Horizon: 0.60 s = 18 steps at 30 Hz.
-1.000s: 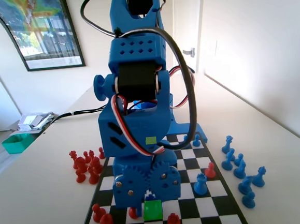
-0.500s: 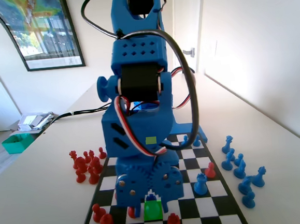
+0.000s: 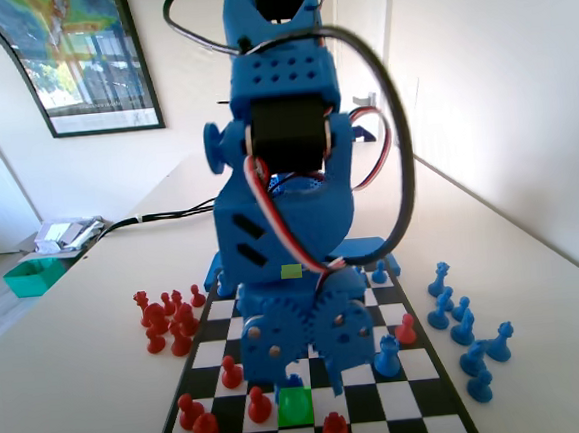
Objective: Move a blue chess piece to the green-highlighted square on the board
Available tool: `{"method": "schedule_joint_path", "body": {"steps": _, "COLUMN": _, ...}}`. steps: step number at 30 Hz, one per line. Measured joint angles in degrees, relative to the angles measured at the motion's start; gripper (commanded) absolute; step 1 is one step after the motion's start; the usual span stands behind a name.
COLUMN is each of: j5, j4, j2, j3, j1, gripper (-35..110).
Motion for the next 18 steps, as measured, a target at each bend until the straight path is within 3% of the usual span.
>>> {"method": "schedule_joint_path", "body": {"steps": 18, "j5": -1.9, "j4": 8.8, "j2": 14.2, "j3": 4.1, "j1": 0.7, "gripper": 2}}
